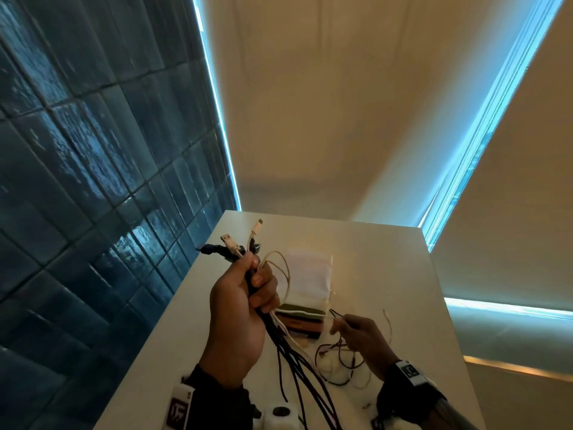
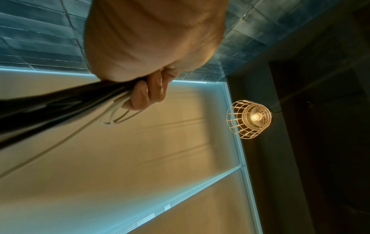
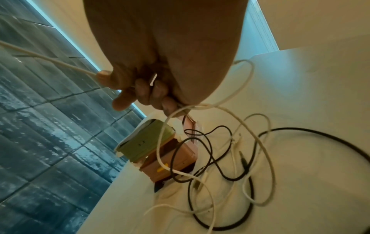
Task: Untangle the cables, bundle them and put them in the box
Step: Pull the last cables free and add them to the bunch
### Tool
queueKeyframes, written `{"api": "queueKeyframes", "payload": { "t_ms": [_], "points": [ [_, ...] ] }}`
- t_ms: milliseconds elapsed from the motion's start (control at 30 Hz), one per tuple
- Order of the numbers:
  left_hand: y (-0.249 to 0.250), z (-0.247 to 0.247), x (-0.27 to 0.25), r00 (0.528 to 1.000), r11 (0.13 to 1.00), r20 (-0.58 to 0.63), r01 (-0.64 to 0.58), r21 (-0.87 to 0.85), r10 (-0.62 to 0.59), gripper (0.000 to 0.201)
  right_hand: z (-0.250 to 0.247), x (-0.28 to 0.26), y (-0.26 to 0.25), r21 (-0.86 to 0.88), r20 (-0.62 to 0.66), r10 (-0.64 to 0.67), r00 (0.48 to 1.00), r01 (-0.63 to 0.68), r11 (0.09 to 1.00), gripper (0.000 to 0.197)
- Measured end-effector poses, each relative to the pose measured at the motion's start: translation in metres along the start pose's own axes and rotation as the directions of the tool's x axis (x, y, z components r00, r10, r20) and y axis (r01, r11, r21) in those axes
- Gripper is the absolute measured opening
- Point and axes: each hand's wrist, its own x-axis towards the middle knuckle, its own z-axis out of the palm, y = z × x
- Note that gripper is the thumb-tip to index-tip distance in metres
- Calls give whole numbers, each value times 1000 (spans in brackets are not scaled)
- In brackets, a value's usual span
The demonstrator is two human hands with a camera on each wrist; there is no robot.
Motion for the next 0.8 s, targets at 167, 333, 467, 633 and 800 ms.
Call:
{"api": "queueKeyframes", "payload": {
  "t_ms": [167,333,467,633,800],
  "points": [
    [-6,0,0,999,992,-44,0,123,6,25,3,12,-14,-25,-122,89,988,-93,995,25],
    [-31,-8,10,987,957,-141,115,267,-79,25,17,9,-74,234,-162,64,985,-25,972,13],
    [-46,-12,19,966,943,-218,199,267,-142,26,34,-9,-118,227,-97,-122,988,141,964,11],
    [-55,-10,23,941,948,-337,134,289,-30,26,47,-27,-136,261,22,-209,978,196,945,10],
    [-57,-10,23,940,950,-339,74,304,36,29,58,-33,-128,148,260,-152,954,116,982,15]
  ]
}}
